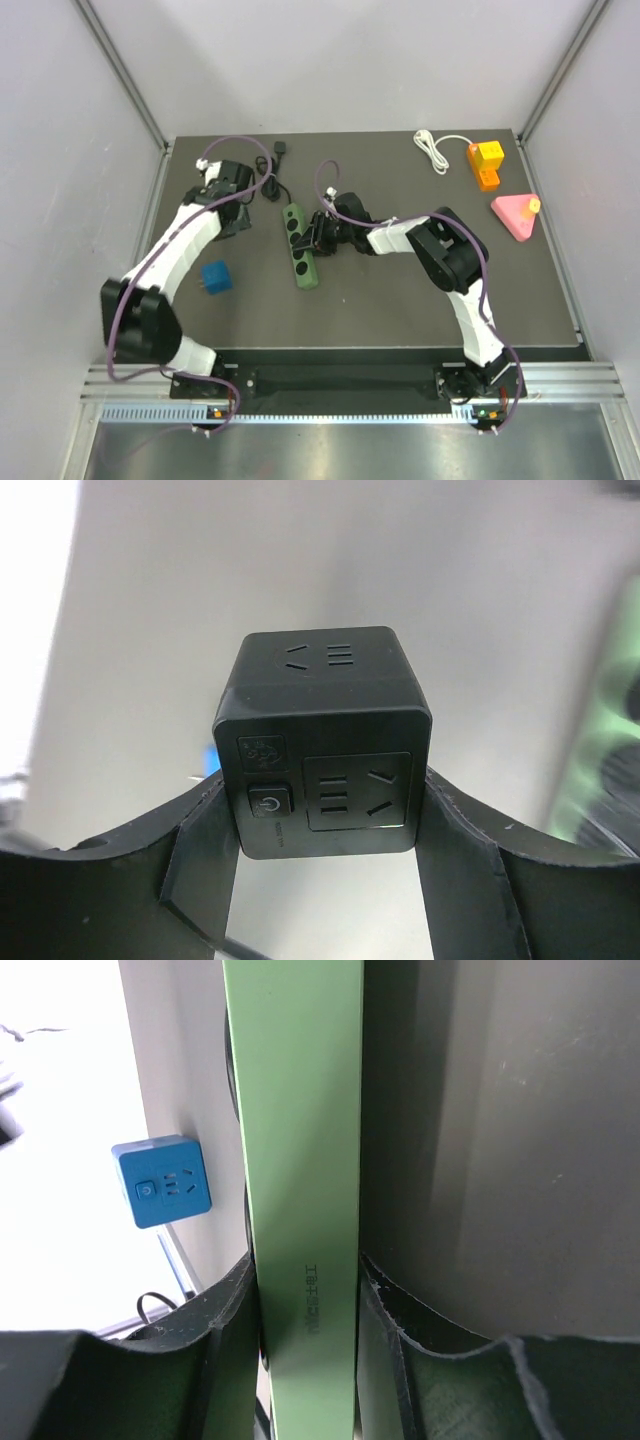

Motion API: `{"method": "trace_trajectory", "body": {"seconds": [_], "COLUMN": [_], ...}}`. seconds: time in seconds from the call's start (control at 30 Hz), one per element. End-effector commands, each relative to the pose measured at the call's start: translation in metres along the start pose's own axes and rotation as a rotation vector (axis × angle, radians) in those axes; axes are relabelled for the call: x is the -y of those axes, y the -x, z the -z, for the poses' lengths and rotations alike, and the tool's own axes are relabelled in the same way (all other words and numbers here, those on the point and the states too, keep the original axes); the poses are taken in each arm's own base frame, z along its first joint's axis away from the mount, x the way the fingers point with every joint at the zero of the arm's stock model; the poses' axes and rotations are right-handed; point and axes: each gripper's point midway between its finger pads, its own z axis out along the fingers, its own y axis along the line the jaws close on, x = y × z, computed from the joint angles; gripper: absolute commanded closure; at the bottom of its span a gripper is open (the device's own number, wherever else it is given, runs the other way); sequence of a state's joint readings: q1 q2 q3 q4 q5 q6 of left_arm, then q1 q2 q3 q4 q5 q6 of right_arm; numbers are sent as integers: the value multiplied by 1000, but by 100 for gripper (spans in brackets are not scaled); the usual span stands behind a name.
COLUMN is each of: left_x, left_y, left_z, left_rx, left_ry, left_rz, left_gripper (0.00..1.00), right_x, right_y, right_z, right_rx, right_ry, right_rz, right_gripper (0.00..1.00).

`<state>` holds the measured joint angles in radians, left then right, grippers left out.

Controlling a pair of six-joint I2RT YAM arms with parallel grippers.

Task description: Pull the plug off the socket

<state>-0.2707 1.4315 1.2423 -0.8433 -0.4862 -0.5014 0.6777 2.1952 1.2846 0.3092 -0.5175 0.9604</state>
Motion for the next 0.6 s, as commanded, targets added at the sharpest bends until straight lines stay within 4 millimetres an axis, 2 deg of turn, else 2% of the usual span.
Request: {"method": "trace_trajectory", "body": {"seconds": [0.0, 0.03, 0.07, 0.17, 0.3, 0.5, 0.57], "left_x": [-30, -38, -38, -42, -40, -36, -37], "left_y": [9, 15, 11, 13, 13, -2, -6], "left_z": [-25, -22, -36, -54, -69, -89, -93], "left_rx": [-23, -38, -54, -48, -33, -90, -96], "left_ry": [281, 351, 434, 566, 614, 641, 651], "left_rz": [-153, -186, -208, -278, -284, -340, -345], "left_gripper": [100, 100, 100, 100, 100, 99, 88], "right_x": [44, 45, 44, 42, 39, 40, 41], "right_y": [-15, -16, -17, -19, -21, -25, -27], "right_z": [-1, -1, -1, -2, -2, -1, -2], "right_rx": [-29, -31, -34, -42, -51, -66, -71], "right_ry": [-126, -122, -116, -101, -77, -63, -59], "right_rz": [7, 5, 4, 9, 13, 23, 24], "right_gripper": [100, 100, 100, 100, 100, 100, 100]}}
